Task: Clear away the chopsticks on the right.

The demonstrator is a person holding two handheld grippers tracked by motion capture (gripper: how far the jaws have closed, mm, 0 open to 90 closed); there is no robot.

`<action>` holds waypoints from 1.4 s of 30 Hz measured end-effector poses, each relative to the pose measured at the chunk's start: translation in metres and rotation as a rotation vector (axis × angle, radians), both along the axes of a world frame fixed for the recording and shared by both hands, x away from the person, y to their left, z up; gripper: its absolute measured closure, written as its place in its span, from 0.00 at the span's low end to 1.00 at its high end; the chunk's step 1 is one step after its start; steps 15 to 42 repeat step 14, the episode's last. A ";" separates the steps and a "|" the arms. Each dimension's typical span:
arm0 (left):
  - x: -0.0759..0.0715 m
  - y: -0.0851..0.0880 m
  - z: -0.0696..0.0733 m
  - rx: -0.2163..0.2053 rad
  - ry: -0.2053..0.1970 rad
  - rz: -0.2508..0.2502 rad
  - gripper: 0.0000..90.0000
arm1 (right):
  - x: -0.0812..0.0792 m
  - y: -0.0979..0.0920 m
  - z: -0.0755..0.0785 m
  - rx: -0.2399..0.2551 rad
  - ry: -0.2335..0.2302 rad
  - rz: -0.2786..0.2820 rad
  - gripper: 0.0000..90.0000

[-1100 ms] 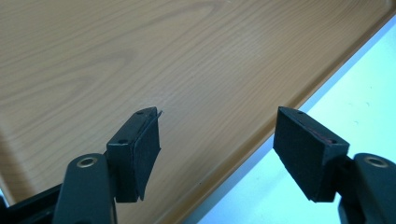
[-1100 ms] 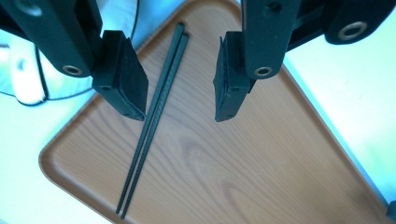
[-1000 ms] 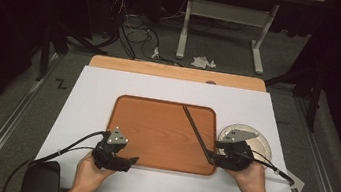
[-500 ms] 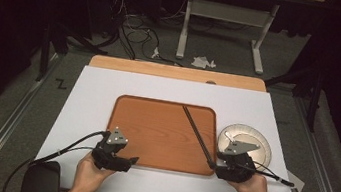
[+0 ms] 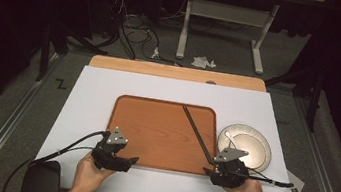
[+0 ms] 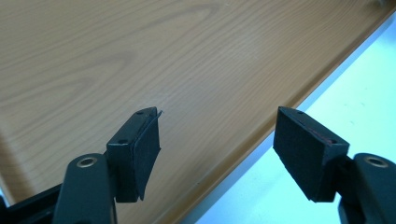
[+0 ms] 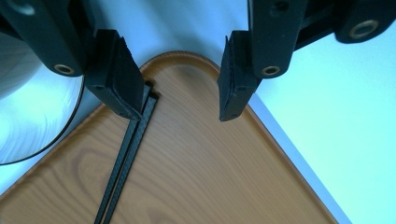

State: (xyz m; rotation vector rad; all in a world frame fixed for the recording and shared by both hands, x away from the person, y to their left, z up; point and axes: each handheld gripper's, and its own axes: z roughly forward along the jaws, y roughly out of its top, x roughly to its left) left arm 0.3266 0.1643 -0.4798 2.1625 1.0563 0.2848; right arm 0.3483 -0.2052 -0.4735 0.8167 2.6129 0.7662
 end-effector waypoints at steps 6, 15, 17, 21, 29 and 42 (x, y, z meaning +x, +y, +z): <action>0.001 0.000 0.000 0.001 0.001 -0.006 0.35 | -0.002 0.001 -0.002 -0.003 0.002 0.011 0.56; 0.001 -0.001 -0.001 0.003 0.006 -0.004 0.35 | -0.002 0.003 -0.003 0.002 -0.007 0.017 0.59; 0.001 -0.001 -0.001 0.003 0.006 -0.004 0.35 | -0.002 0.003 -0.003 0.002 -0.007 0.017 0.59; 0.001 -0.001 -0.001 0.003 0.006 -0.004 0.35 | -0.002 0.003 -0.003 0.002 -0.007 0.017 0.59; 0.001 -0.001 -0.001 0.003 0.006 -0.004 0.35 | -0.002 0.003 -0.003 0.002 -0.007 0.017 0.59; 0.001 -0.001 -0.001 0.003 0.006 -0.004 0.35 | -0.002 0.003 -0.003 0.002 -0.007 0.017 0.59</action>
